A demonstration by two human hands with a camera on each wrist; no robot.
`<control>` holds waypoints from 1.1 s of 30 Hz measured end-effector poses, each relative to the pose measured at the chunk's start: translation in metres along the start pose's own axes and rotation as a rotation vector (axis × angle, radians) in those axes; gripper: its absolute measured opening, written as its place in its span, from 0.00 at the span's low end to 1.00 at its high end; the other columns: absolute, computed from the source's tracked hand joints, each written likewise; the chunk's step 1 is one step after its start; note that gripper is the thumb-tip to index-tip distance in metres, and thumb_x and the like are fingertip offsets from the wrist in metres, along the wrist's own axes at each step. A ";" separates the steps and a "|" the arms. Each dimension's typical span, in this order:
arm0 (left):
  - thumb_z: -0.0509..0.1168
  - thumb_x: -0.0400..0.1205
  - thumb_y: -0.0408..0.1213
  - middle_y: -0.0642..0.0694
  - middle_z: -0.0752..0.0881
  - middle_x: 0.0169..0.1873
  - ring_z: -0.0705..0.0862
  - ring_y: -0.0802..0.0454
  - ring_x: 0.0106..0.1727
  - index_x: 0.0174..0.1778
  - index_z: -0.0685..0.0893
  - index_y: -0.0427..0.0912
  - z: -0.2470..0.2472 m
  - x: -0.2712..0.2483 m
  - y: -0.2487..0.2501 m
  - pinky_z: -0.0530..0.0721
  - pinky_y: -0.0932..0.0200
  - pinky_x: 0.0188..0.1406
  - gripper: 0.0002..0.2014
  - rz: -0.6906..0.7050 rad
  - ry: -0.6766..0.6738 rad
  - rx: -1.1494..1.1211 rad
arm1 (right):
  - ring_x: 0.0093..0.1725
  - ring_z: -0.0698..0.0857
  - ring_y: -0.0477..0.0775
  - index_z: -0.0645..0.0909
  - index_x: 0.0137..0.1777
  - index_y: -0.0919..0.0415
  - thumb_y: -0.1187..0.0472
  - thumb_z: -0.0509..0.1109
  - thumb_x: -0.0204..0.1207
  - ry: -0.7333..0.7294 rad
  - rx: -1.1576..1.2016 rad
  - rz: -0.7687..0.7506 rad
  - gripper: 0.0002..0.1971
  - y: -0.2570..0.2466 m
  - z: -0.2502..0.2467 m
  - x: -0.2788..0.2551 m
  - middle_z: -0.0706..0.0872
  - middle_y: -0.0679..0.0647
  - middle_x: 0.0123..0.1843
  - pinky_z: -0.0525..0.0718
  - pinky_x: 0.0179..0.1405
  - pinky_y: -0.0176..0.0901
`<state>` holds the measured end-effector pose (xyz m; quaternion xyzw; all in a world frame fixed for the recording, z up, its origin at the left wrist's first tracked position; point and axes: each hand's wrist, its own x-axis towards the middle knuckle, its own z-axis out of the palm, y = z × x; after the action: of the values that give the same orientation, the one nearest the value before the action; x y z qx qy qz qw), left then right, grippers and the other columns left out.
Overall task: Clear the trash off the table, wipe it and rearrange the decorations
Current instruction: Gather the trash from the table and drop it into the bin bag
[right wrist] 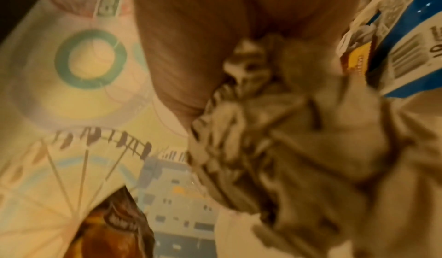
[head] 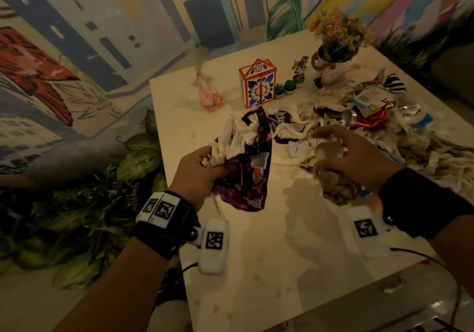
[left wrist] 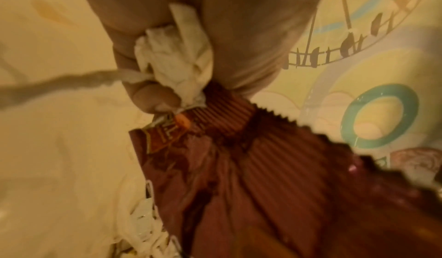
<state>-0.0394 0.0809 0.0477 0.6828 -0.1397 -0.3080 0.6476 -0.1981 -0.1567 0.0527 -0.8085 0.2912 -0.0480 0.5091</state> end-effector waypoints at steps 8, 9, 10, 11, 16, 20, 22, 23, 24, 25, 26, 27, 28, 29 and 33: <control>0.70 0.65 0.22 0.45 0.92 0.37 0.91 0.47 0.39 0.51 0.86 0.39 -0.025 -0.001 0.018 0.89 0.54 0.36 0.19 0.014 0.050 -0.211 | 0.64 0.79 0.43 0.78 0.60 0.47 0.72 0.76 0.66 0.041 0.306 -0.103 0.26 -0.021 -0.009 -0.004 0.81 0.44 0.65 0.80 0.62 0.44; 0.70 0.65 0.23 0.44 0.92 0.38 0.91 0.47 0.40 0.51 0.86 0.39 -0.032 -0.002 0.020 0.88 0.54 0.37 0.19 0.013 0.051 -0.222 | 0.65 0.80 0.46 0.78 0.61 0.49 0.73 0.75 0.66 0.039 0.317 -0.119 0.26 -0.025 -0.005 -0.003 0.81 0.47 0.66 0.81 0.61 0.45; 0.71 0.64 0.25 0.44 0.92 0.40 0.91 0.46 0.42 0.53 0.86 0.40 -0.041 -0.003 0.022 0.88 0.53 0.37 0.21 0.012 0.048 -0.226 | 0.65 0.80 0.48 0.78 0.60 0.49 0.73 0.76 0.66 0.044 0.323 -0.134 0.26 -0.031 -0.002 -0.002 0.81 0.49 0.66 0.81 0.61 0.46; 0.73 0.62 0.27 0.44 0.92 0.41 0.91 0.46 0.43 0.56 0.86 0.39 -0.050 -0.005 0.024 0.88 0.53 0.38 0.24 0.007 0.056 -0.229 | 0.64 0.80 0.50 0.79 0.59 0.47 0.72 0.76 0.66 0.052 0.327 -0.148 0.26 -0.037 0.003 -0.001 0.81 0.50 0.66 0.81 0.60 0.47; 0.77 0.56 0.37 0.44 0.92 0.45 0.90 0.44 0.48 0.62 0.84 0.36 -0.110 -0.016 0.030 0.88 0.51 0.42 0.35 0.037 0.177 -0.224 | 0.55 0.82 0.46 0.78 0.59 0.51 0.76 0.73 0.67 -0.025 0.416 -0.236 0.25 -0.078 0.042 0.000 0.81 0.50 0.62 0.84 0.48 0.37; 0.71 0.68 0.27 0.46 0.92 0.44 0.91 0.47 0.46 0.56 0.86 0.43 -0.169 -0.027 0.015 0.89 0.53 0.37 0.19 0.020 0.264 -0.251 | 0.52 0.82 0.54 0.78 0.59 0.53 0.75 0.75 0.65 -0.134 0.413 -0.275 0.25 -0.111 0.103 0.003 0.81 0.57 0.62 0.85 0.51 0.47; 0.66 0.75 0.23 0.45 0.92 0.46 0.91 0.46 0.47 0.58 0.85 0.43 -0.202 -0.029 -0.002 0.89 0.52 0.37 0.17 -0.023 0.312 -0.243 | 0.46 0.80 0.48 0.78 0.59 0.52 0.71 0.76 0.63 -0.178 0.406 -0.275 0.25 -0.123 0.139 0.003 0.80 0.52 0.59 0.82 0.48 0.47; 0.65 0.77 0.22 0.45 0.92 0.45 0.91 0.47 0.47 0.59 0.85 0.42 -0.218 -0.029 -0.012 0.89 0.53 0.36 0.17 -0.052 0.339 -0.241 | 0.44 0.79 0.46 0.79 0.60 0.53 0.70 0.77 0.63 -0.190 0.410 -0.269 0.25 -0.128 0.157 0.003 0.80 0.50 0.58 0.81 0.47 0.45; 0.64 0.77 0.22 0.45 0.92 0.44 0.91 0.47 0.46 0.60 0.84 0.40 -0.234 -0.027 -0.024 0.89 0.55 0.35 0.17 -0.084 0.359 -0.237 | 0.43 0.79 0.45 0.79 0.60 0.53 0.70 0.77 0.63 -0.197 0.419 -0.257 0.25 -0.132 0.177 0.003 0.81 0.49 0.58 0.81 0.46 0.43; 0.65 0.78 0.23 0.44 0.92 0.44 0.91 0.48 0.44 0.62 0.83 0.38 -0.249 -0.026 -0.036 0.89 0.56 0.34 0.17 -0.122 0.370 -0.234 | 0.42 0.79 0.45 0.79 0.60 0.53 0.70 0.77 0.63 -0.208 0.432 -0.242 0.25 -0.135 0.197 0.003 0.81 0.49 0.57 0.81 0.46 0.43; 0.65 0.78 0.23 0.44 0.92 0.43 0.91 0.48 0.43 0.62 0.83 0.36 -0.263 -0.023 -0.051 0.88 0.57 0.33 0.17 -0.159 0.377 -0.220 | 0.42 0.80 0.45 0.79 0.60 0.53 0.69 0.77 0.62 -0.222 0.453 -0.225 0.26 -0.138 0.219 0.004 0.81 0.49 0.56 0.82 0.46 0.43; 0.65 0.78 0.23 0.44 0.92 0.41 0.91 0.49 0.41 0.62 0.82 0.35 -0.275 -0.019 -0.066 0.88 0.58 0.31 0.16 -0.205 0.384 -0.199 | 0.42 0.80 0.46 0.80 0.60 0.53 0.68 0.77 0.61 -0.233 0.476 -0.206 0.26 -0.141 0.241 0.006 0.81 0.49 0.56 0.83 0.46 0.43; 0.66 0.78 0.24 0.45 0.91 0.41 0.91 0.50 0.39 0.62 0.83 0.35 -0.287 -0.017 -0.084 0.87 0.60 0.28 0.16 -0.249 0.392 -0.165 | 0.44 0.80 0.47 0.80 0.60 0.53 0.67 0.77 0.61 -0.240 0.500 -0.181 0.26 -0.142 0.264 0.008 0.81 0.49 0.56 0.83 0.47 0.43; 0.68 0.78 0.26 0.44 0.91 0.43 0.90 0.49 0.41 0.62 0.82 0.36 -0.298 -0.015 -0.105 0.86 0.62 0.25 0.16 -0.308 0.403 -0.118 | 0.45 0.81 0.48 0.80 0.59 0.52 0.68 0.77 0.61 -0.242 0.523 -0.150 0.25 -0.141 0.288 0.009 0.80 0.50 0.58 0.83 0.47 0.43; 0.72 0.77 0.33 0.31 0.85 0.59 0.87 0.40 0.48 0.62 0.80 0.35 -0.334 -0.009 -0.197 0.89 0.52 0.39 0.19 -0.546 0.362 0.156 | 0.48 0.82 0.48 0.81 0.56 0.46 0.71 0.77 0.66 -0.219 0.621 -0.007 0.23 -0.131 0.388 0.012 0.81 0.50 0.57 0.85 0.44 0.44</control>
<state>0.1135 0.3770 -0.1507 0.7862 0.1425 -0.3322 0.5012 0.0127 0.1864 -0.0235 -0.6159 0.2032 -0.0490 0.7596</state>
